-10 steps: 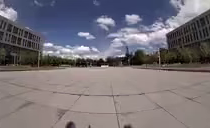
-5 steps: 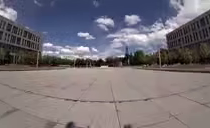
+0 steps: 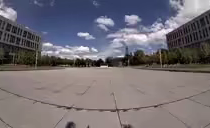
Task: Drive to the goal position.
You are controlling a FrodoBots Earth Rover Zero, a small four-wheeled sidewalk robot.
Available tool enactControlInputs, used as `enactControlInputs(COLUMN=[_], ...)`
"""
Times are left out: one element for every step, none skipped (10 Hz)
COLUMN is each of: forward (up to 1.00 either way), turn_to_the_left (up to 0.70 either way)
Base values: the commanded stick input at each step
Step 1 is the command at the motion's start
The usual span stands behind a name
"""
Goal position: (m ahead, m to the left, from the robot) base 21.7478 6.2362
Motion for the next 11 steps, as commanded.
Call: enactControlInputs(forward=[0.70, 0.70, 0.70, 0.70, 0.70, 0.70, 0.70, 0.70, 0.70, 0.70, 0.70], turn_to_the_left=[0.00, 0.00, 0.00, 0.00, 0.00, 0.00, 0.00, 0.00, 0.00, 0.00, 0.00])
